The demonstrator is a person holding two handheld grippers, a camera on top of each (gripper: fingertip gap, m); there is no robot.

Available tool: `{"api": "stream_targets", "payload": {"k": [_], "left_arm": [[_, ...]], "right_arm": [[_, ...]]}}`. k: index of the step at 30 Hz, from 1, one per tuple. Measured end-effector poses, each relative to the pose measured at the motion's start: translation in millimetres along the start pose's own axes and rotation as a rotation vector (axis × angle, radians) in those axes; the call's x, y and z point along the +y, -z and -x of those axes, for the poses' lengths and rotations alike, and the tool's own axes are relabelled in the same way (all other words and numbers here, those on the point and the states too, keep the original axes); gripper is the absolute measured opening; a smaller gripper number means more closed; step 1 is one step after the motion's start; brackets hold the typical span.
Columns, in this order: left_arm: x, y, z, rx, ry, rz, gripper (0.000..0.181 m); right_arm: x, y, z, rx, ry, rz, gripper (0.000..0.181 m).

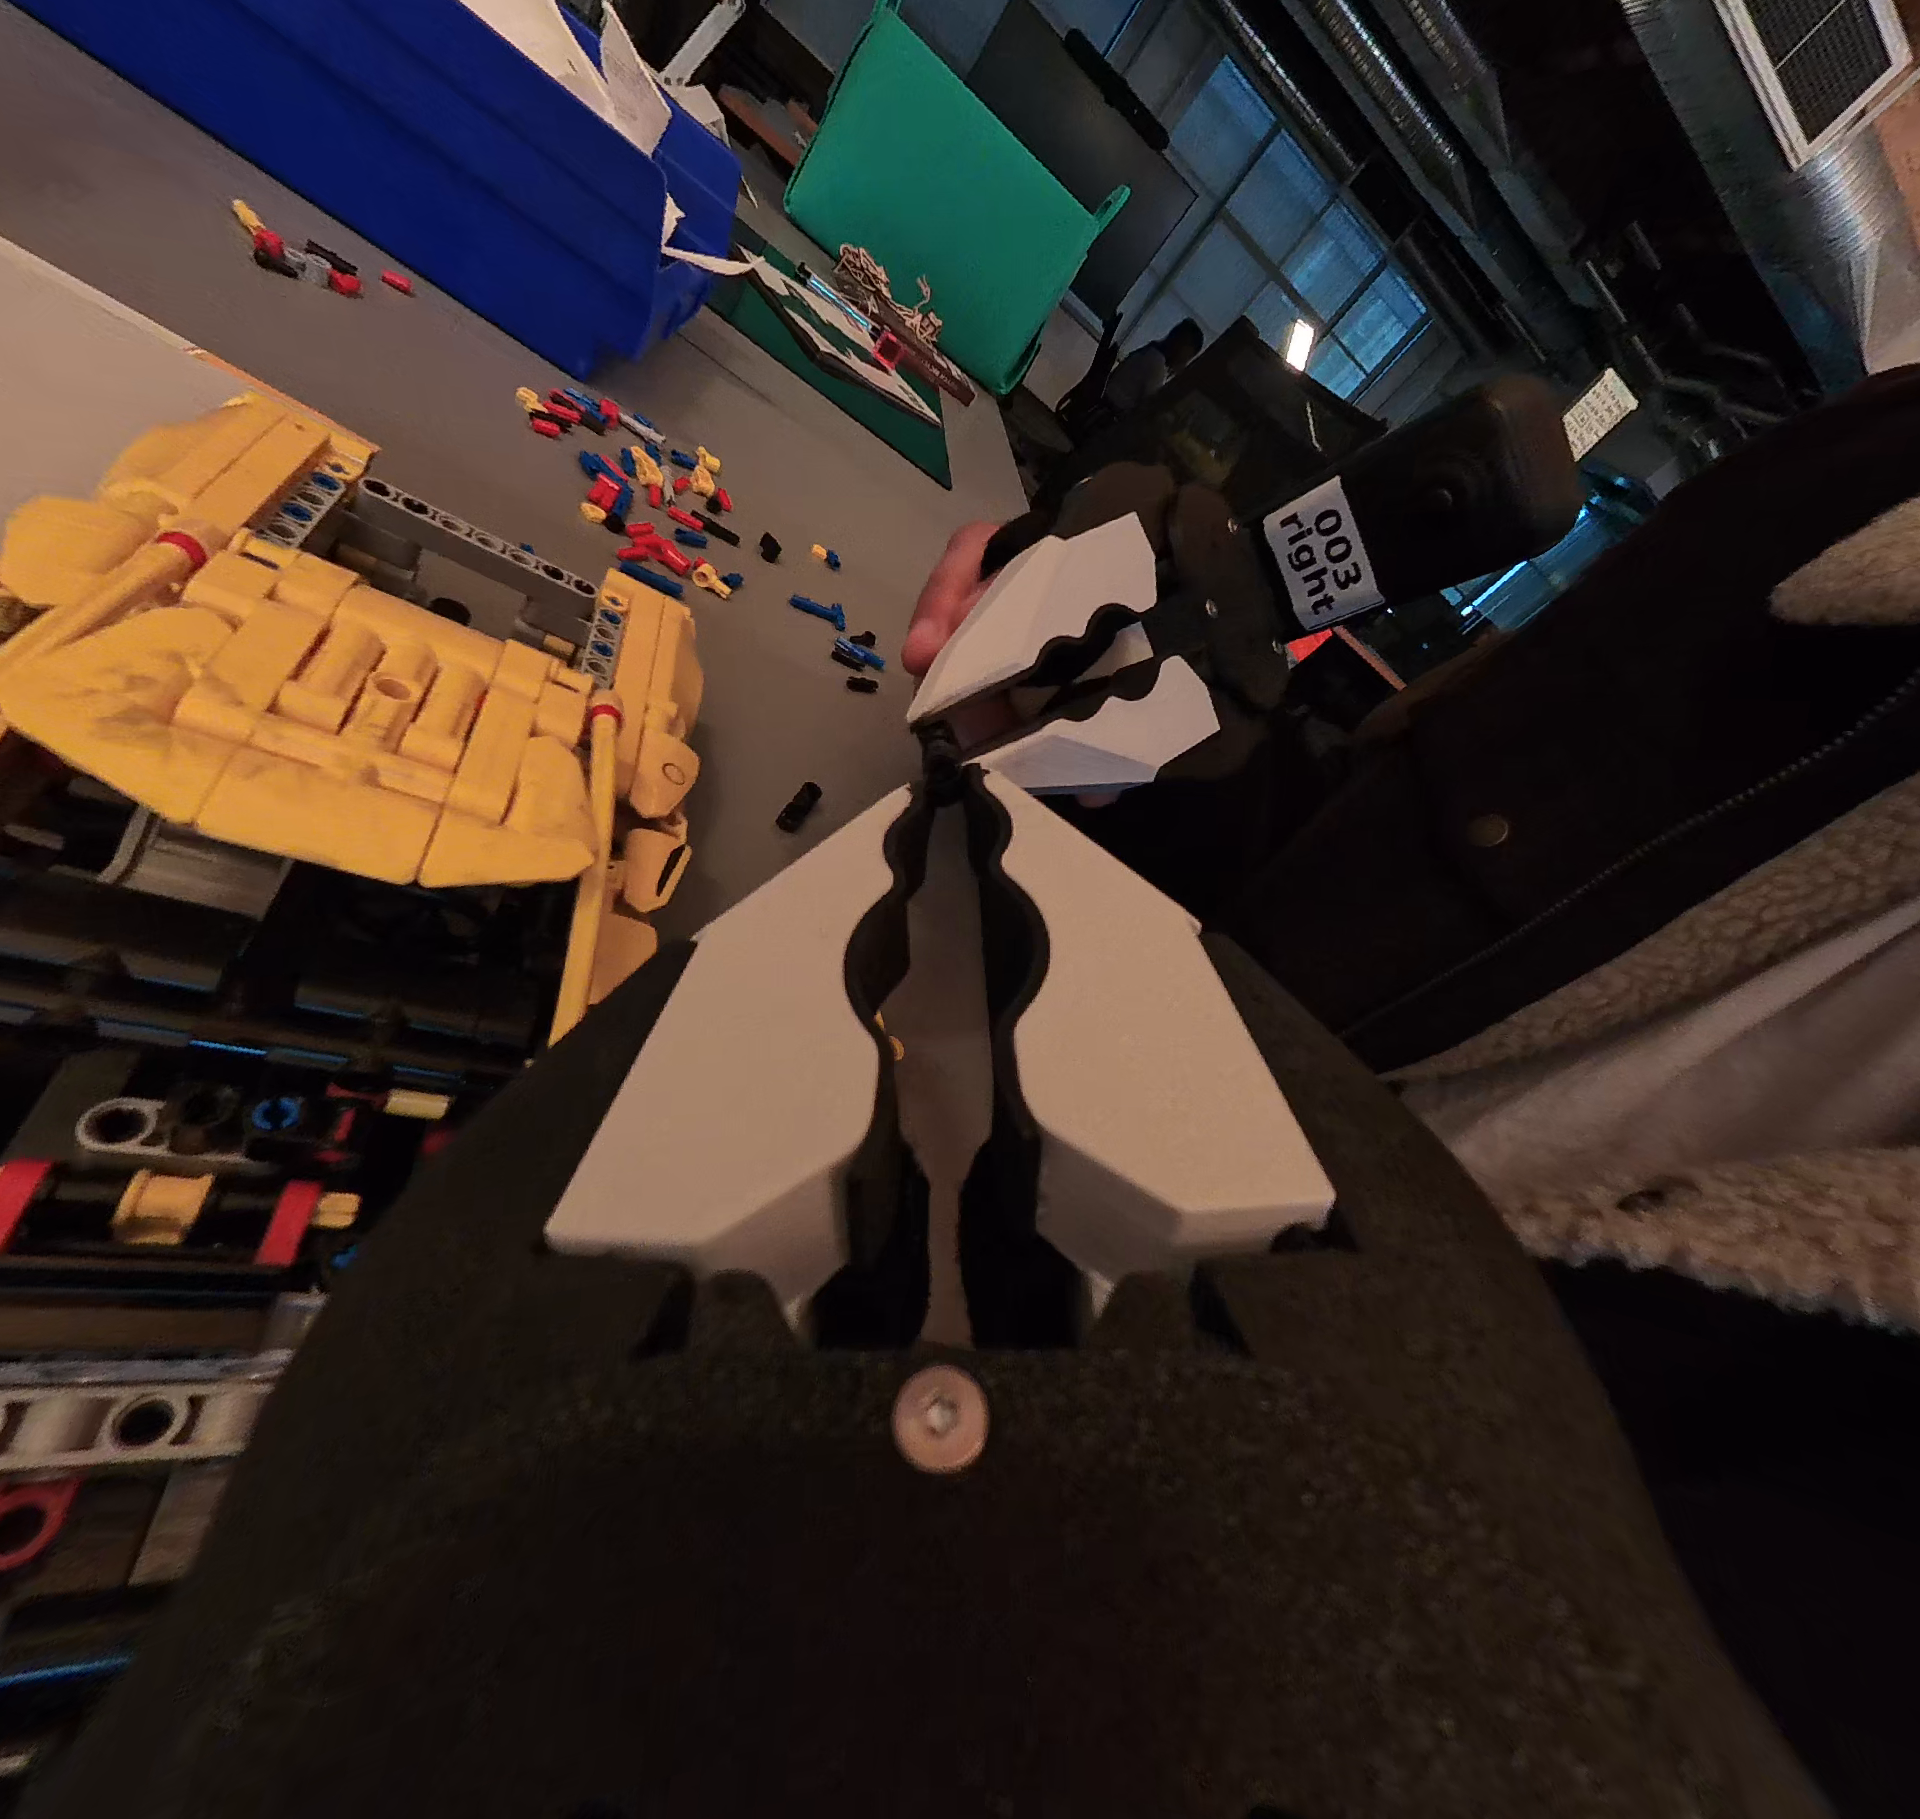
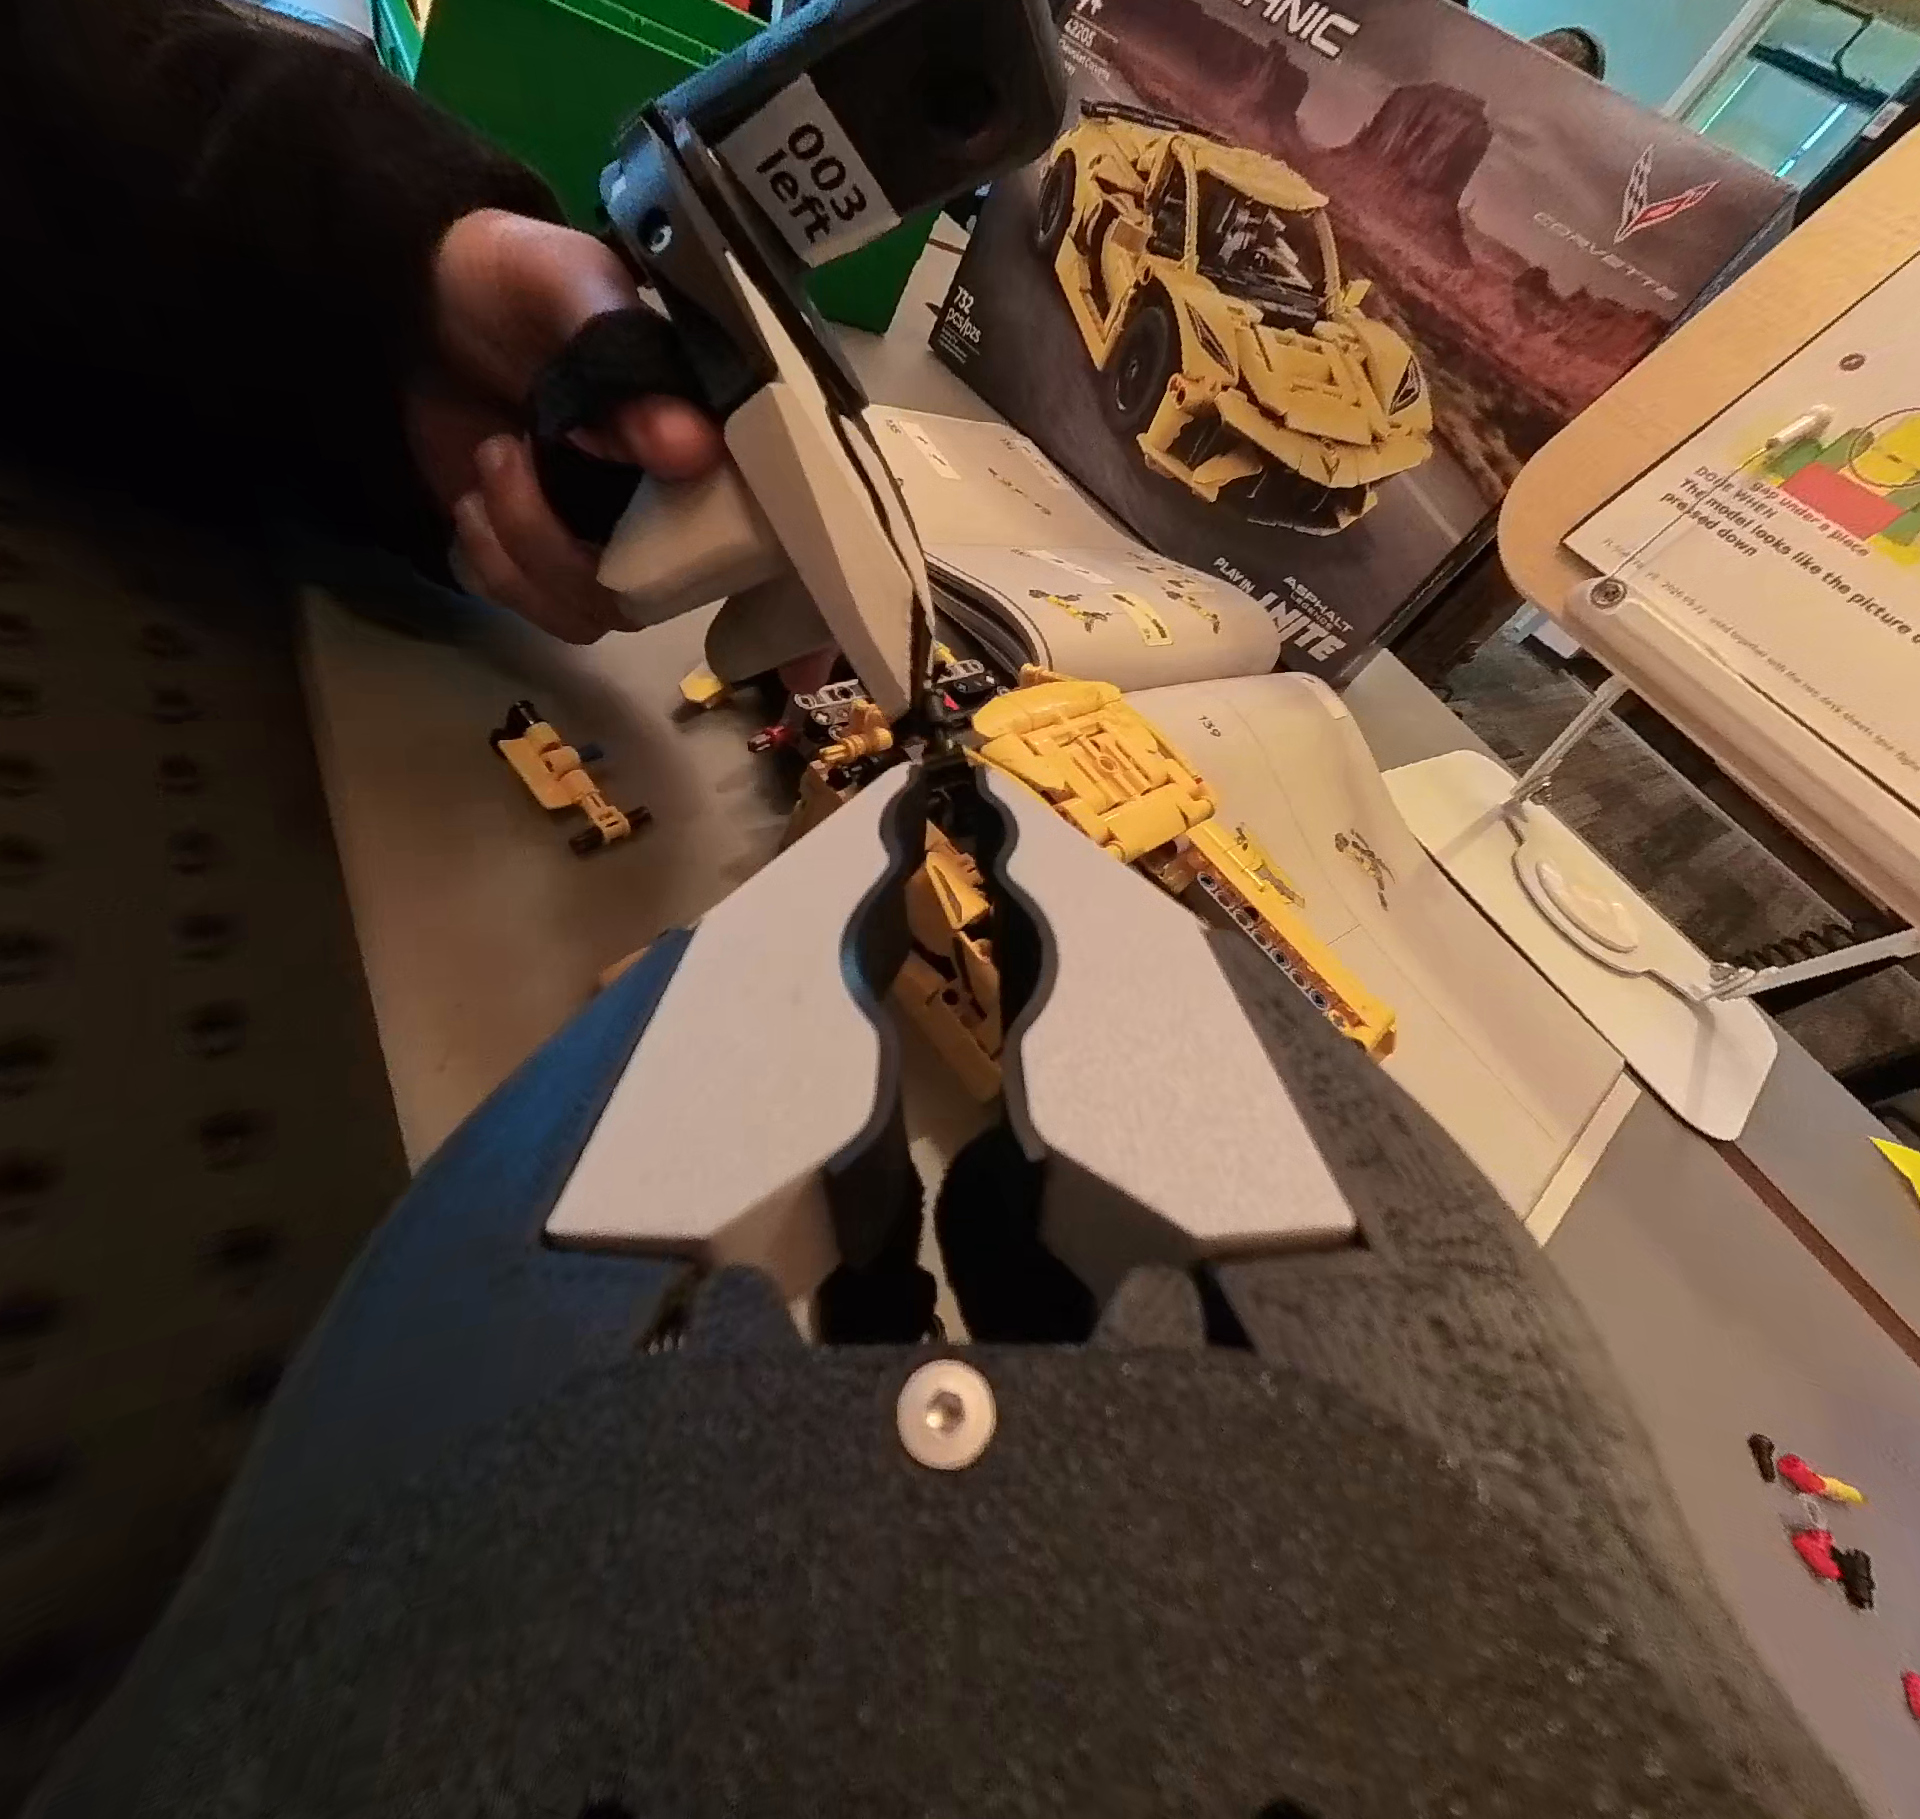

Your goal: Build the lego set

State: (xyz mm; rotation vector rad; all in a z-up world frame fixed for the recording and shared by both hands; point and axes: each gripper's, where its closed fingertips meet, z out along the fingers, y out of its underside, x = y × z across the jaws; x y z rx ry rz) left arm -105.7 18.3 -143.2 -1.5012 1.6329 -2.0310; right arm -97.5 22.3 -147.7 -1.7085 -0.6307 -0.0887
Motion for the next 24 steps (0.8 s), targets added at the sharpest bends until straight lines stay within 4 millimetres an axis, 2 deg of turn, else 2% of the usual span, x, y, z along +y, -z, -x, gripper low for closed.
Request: {"api": "stream_targets", "payload": {"k": [9, 15, 24], "left_arm": [[1.2, -0.5, 0.7, -0.002, -0.005, -0.002, 0.006], [3.4, 0.2, 0.5, 0.011, 0.008, 0.004, 0.005], [2.6, -0.8, -2.7, 0.039, 0.035, -0.013, 0.006]], "right_arm": [[2.8, -0.4, 3.3, -0.011, 0.014, 0.028, 0.006], [4.2, -2.0, 5.7, 0.036, 0.135, 0.058, 0.006], [1.8, -0.4, 4.4, 0.042, 0.122, 0.042, 0.006]]}}
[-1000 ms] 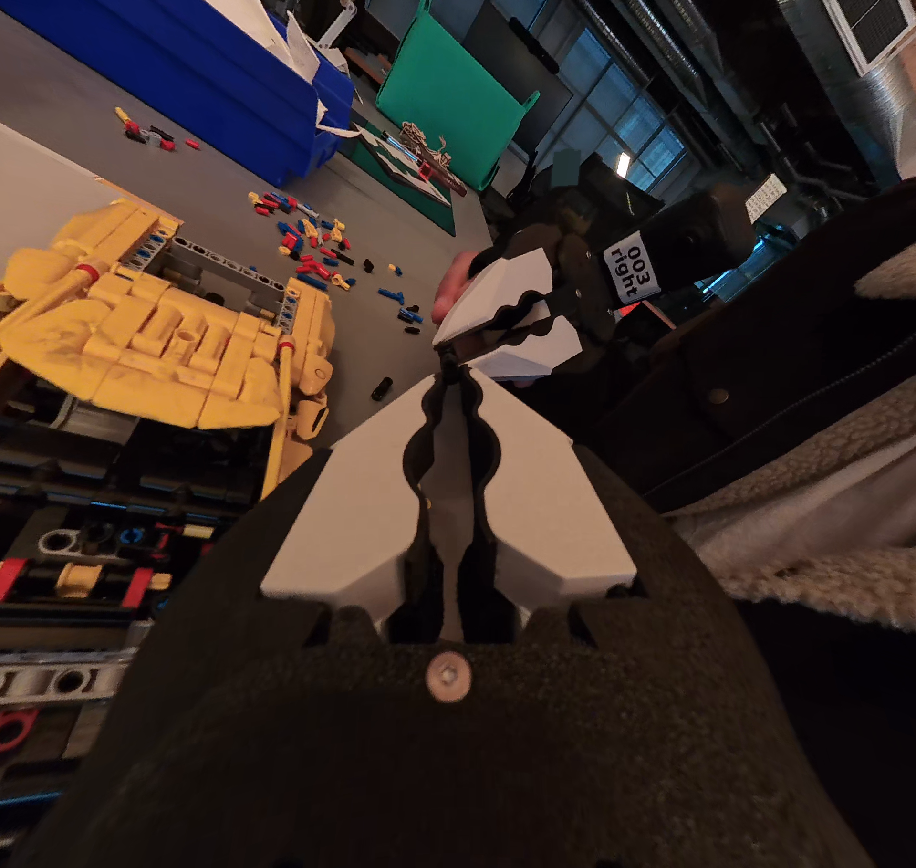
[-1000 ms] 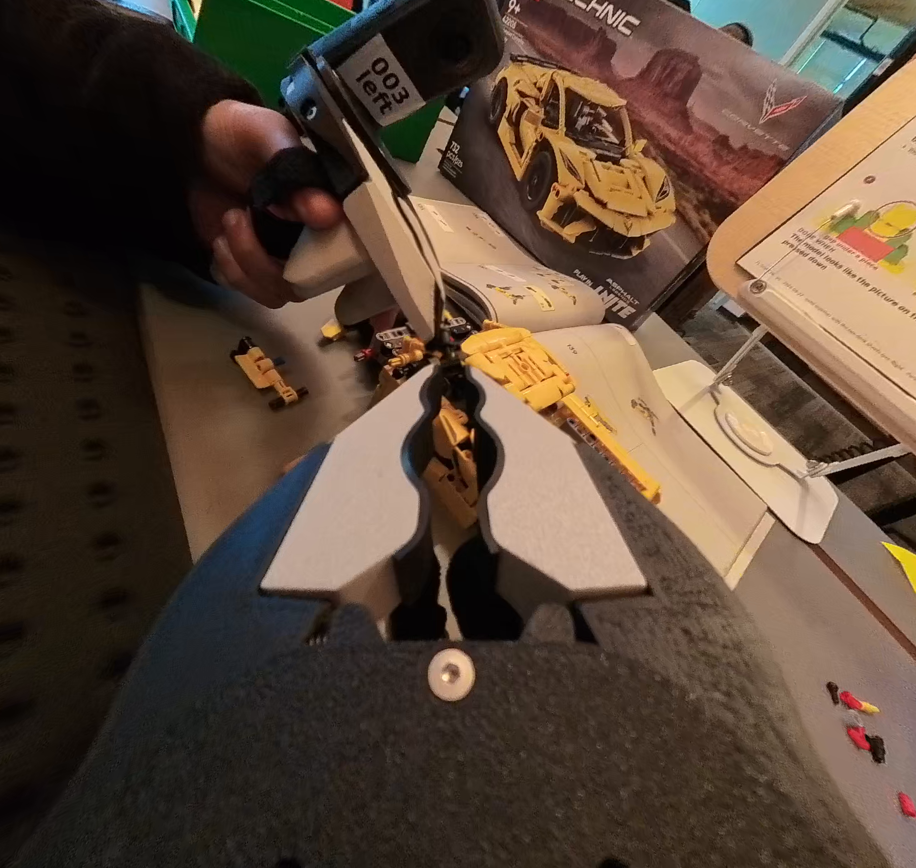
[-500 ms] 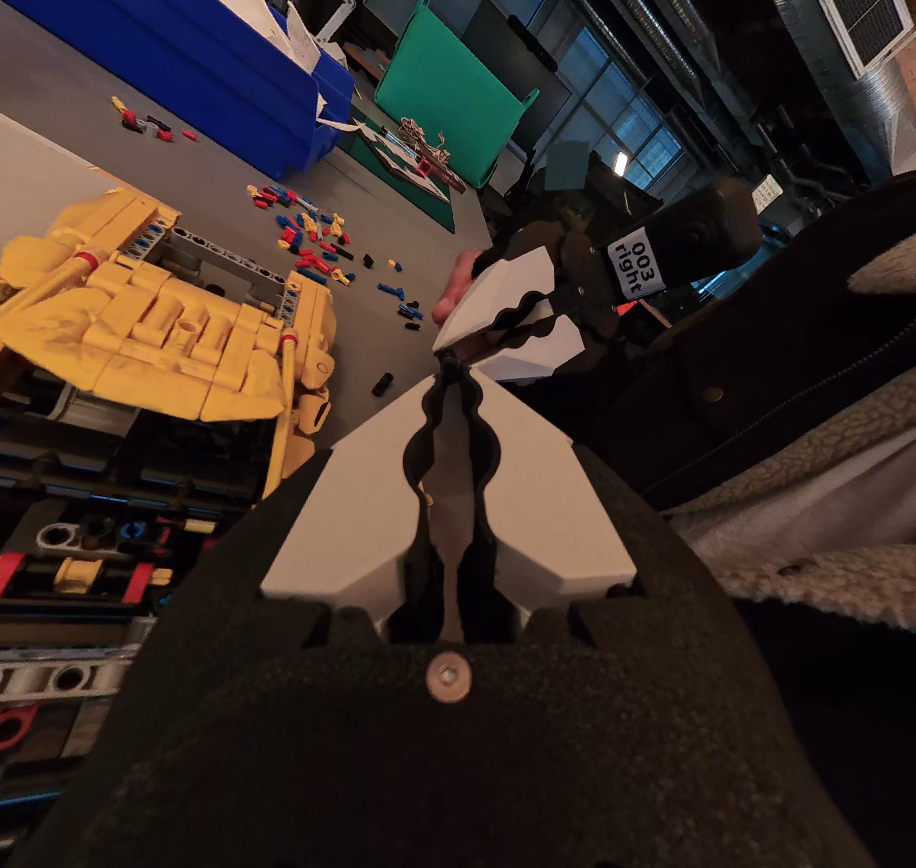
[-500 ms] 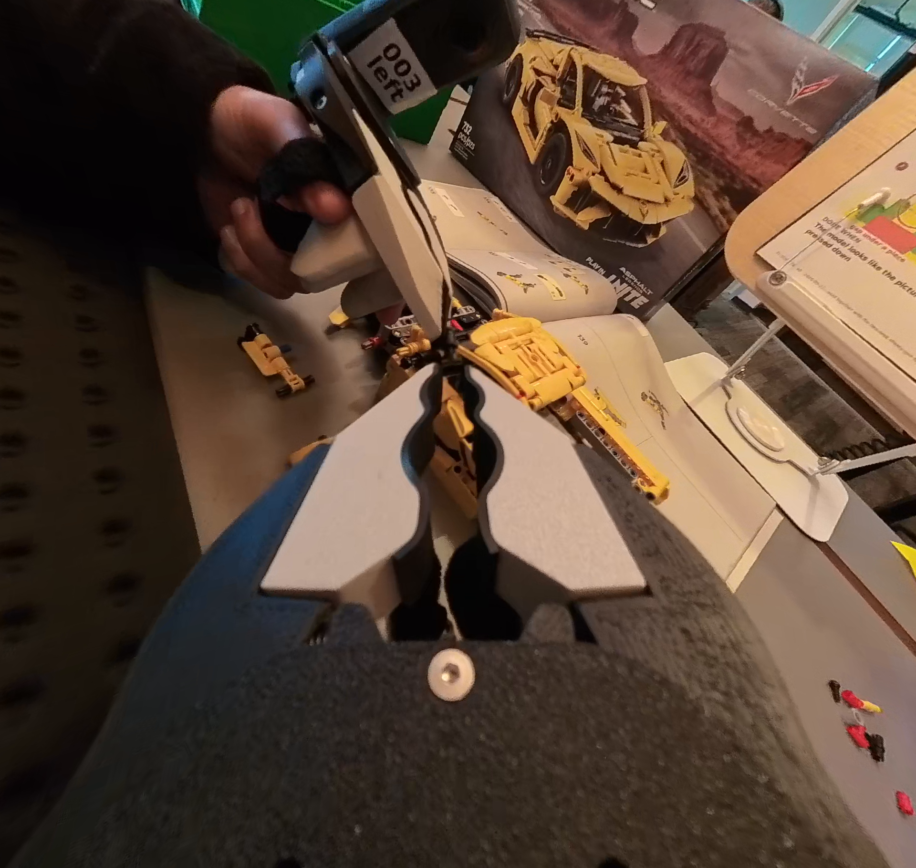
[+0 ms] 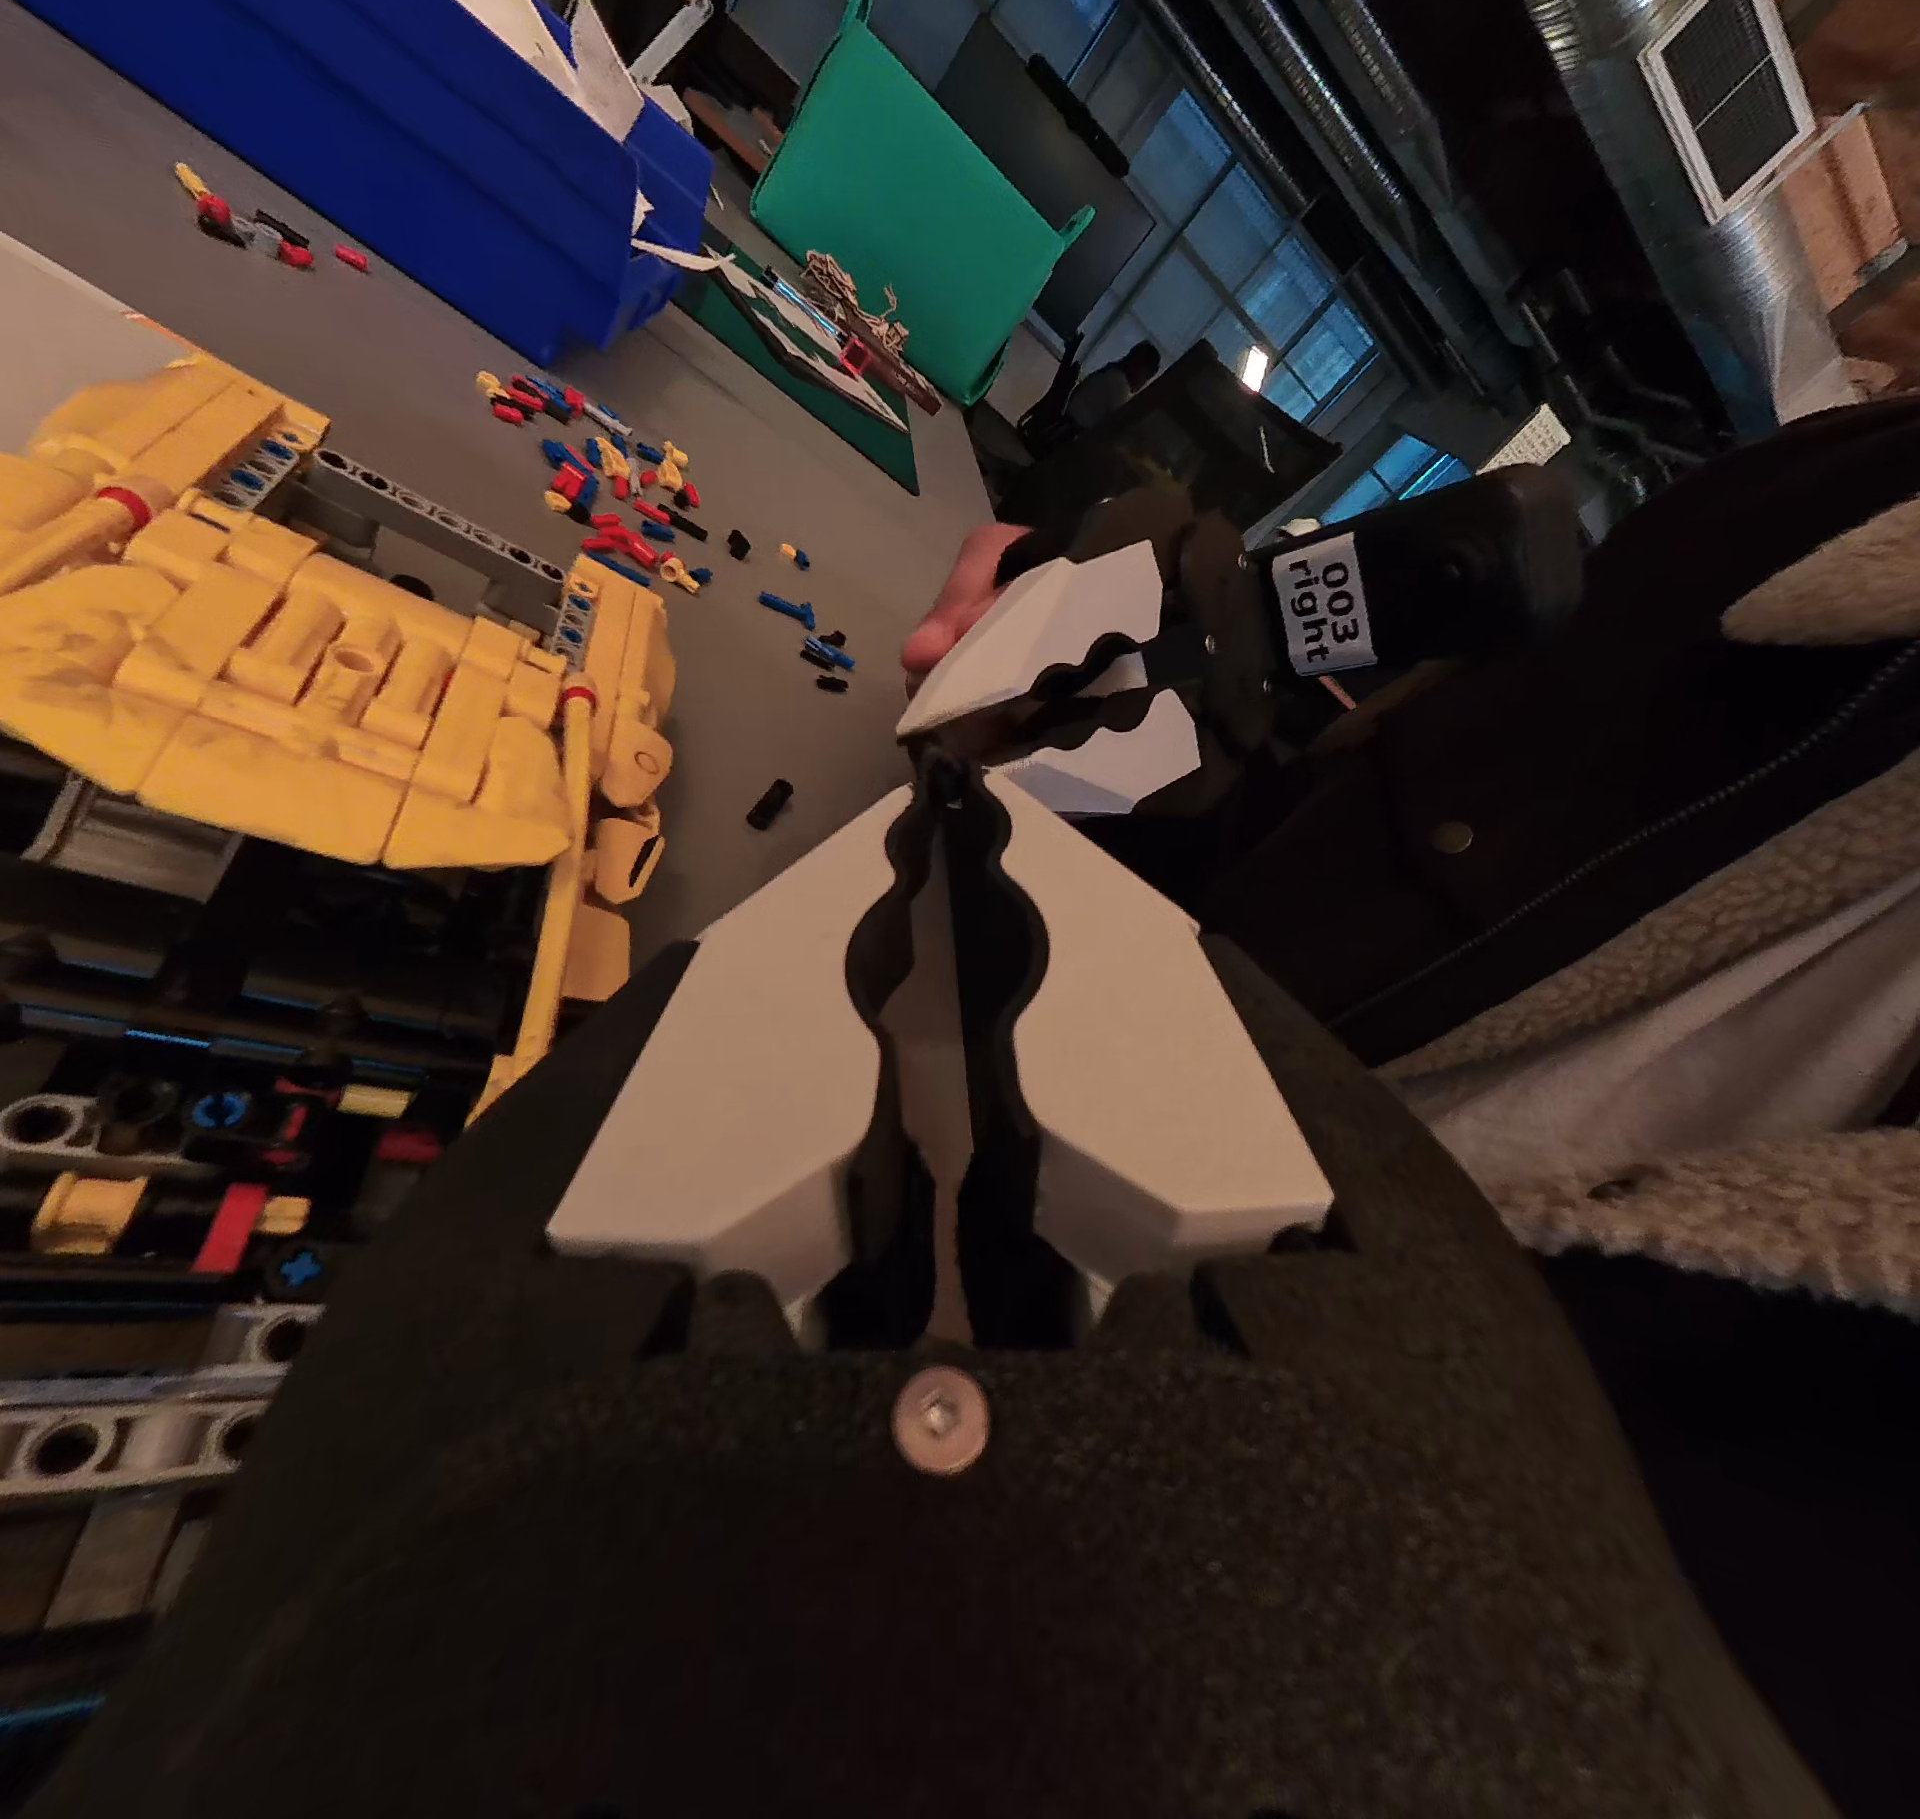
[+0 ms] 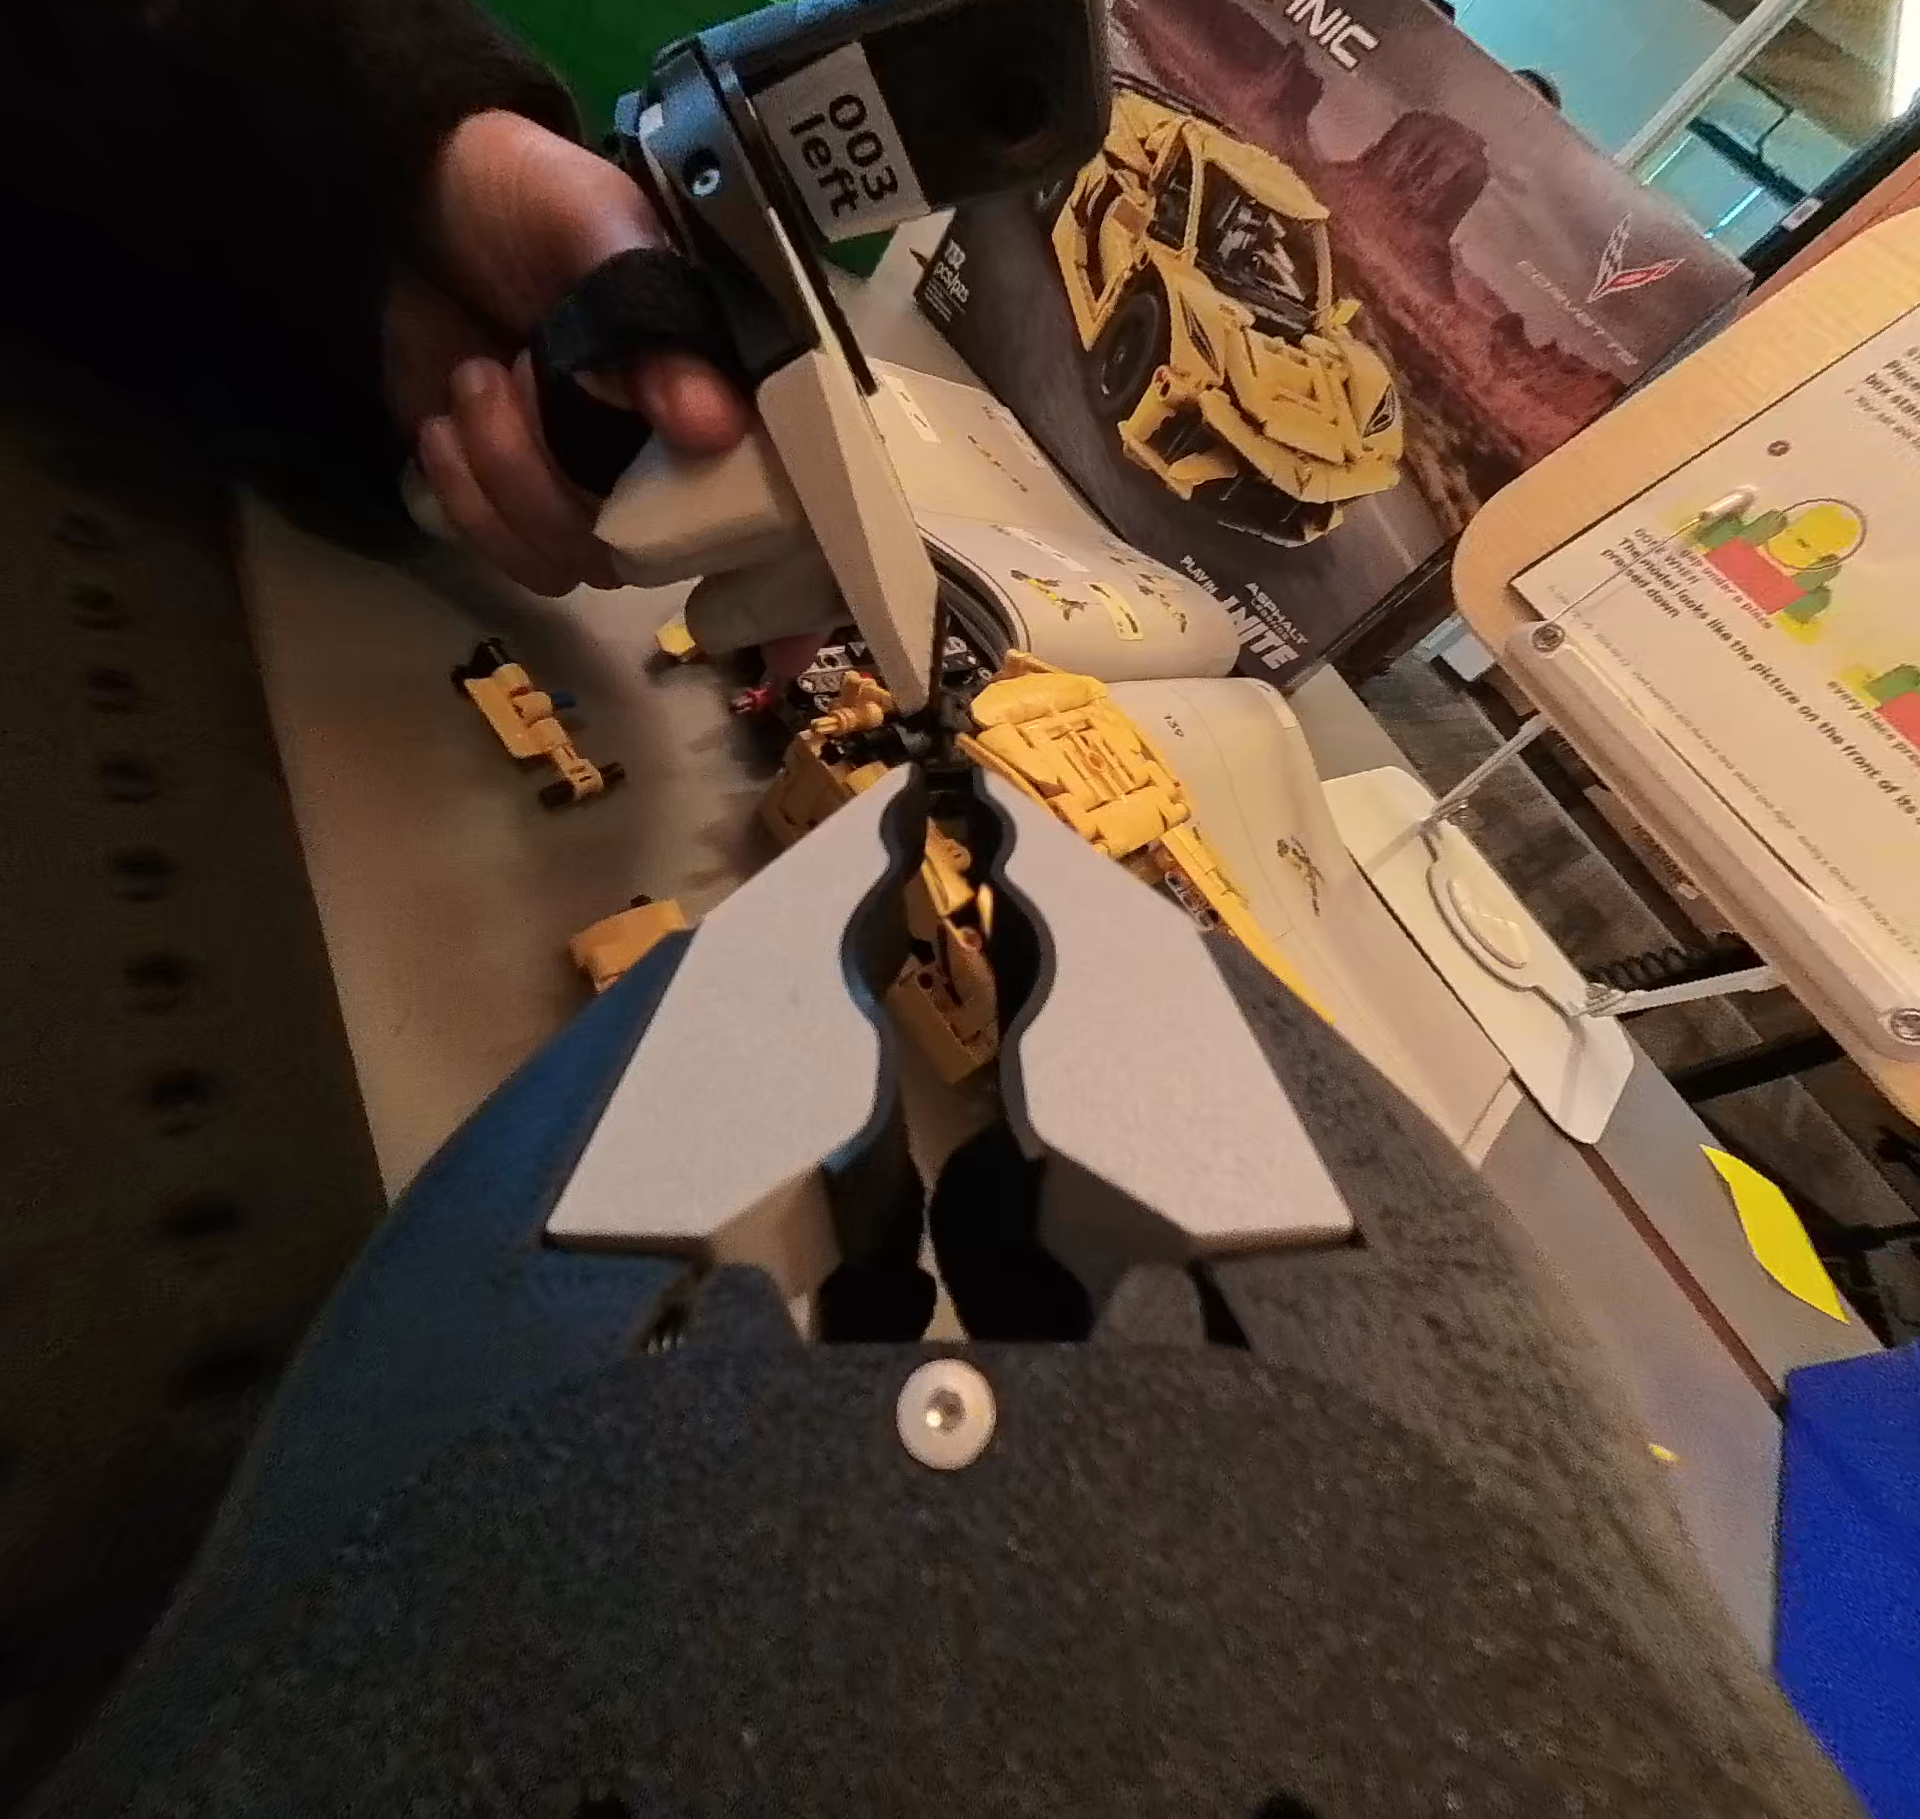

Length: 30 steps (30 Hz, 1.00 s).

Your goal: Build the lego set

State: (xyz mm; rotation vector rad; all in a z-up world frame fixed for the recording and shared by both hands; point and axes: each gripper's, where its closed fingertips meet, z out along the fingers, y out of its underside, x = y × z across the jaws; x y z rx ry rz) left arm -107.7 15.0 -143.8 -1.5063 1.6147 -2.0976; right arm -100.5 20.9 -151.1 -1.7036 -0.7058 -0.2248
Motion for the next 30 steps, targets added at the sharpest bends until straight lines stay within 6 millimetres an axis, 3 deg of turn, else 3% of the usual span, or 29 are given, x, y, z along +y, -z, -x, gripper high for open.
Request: {"api": "stream_targets", "payload": {"k": [9, 13, 30], "left_arm": [[-13.3, 10.1, -10.6, 0.16, 0.167, -0.076, 0.005], [-9.0, 9.4, -21.4, 0.247, 0.21, -0.046, 0.006], [9.1, 4.5, -22.1, 0.238, 0.204, 0.049, 0.006]], "right_arm": [[-11.2, 3.6, 3.6, -0.042, -0.064, -0.093, 0.017], [-21.3, 9.3, 3.6, -0.032, -0.047, -0.151, 0.013], [-22.0, 10.3, 18.1, -0.124, -0.036, -0.142, 0.006]]}}
